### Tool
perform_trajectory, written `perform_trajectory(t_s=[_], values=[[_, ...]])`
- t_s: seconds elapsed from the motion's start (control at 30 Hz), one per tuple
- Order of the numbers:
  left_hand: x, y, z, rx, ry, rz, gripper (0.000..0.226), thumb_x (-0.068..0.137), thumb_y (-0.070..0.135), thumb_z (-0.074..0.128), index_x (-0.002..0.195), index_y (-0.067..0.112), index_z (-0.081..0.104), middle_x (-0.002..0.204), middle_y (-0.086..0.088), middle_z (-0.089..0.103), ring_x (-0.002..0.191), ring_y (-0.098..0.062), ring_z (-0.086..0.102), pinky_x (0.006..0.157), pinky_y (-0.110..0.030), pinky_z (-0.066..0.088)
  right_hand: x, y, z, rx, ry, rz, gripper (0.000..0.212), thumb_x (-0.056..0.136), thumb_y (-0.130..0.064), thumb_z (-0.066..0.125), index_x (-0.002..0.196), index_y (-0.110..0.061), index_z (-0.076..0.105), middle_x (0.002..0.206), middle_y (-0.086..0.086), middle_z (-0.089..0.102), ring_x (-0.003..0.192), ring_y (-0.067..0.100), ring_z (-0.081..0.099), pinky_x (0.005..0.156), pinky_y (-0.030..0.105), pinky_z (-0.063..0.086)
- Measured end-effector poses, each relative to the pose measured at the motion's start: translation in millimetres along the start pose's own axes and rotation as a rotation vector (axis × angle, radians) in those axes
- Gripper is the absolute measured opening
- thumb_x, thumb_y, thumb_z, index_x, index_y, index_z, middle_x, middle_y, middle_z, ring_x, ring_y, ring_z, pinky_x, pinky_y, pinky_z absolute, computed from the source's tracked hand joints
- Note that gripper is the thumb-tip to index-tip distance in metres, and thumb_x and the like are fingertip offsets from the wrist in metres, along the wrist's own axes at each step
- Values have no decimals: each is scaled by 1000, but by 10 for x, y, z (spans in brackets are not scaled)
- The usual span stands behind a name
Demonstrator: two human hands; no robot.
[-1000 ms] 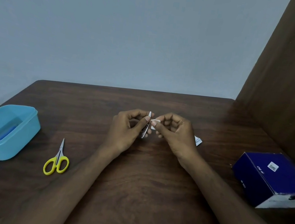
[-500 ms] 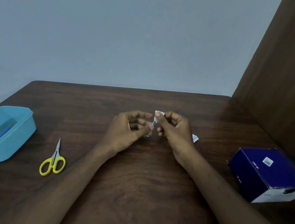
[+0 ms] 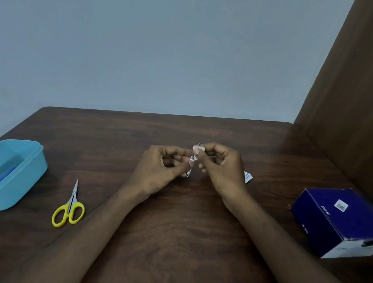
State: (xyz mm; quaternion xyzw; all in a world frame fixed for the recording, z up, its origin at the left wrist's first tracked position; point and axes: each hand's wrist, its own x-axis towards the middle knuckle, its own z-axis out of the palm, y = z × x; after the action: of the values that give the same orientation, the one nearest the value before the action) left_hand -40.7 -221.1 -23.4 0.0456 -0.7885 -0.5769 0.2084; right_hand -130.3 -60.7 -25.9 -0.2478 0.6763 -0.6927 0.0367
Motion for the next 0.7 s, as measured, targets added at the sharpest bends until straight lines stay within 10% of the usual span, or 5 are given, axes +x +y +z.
perform_trajectory(t_s=[0.3,0.7], values=[[10,-10,-4,18,-52,15,11,96,22,82,106,22,84,91,-4,80,74,-19,76,78,-37,64,-11,-52,16,44,43,-24,20,94,-28,81,84,-11,79,78,6,76,62,11,63,63,31,52],[-32,47,29,146,266,150,17,81,22,95,85,19,79,85,10,82,75,-7,78,72,-27,65,18,-169,-45,371,172,-18,7,92,-9,81,98,-11,79,85,0,78,62,8,59,65,21,53]])
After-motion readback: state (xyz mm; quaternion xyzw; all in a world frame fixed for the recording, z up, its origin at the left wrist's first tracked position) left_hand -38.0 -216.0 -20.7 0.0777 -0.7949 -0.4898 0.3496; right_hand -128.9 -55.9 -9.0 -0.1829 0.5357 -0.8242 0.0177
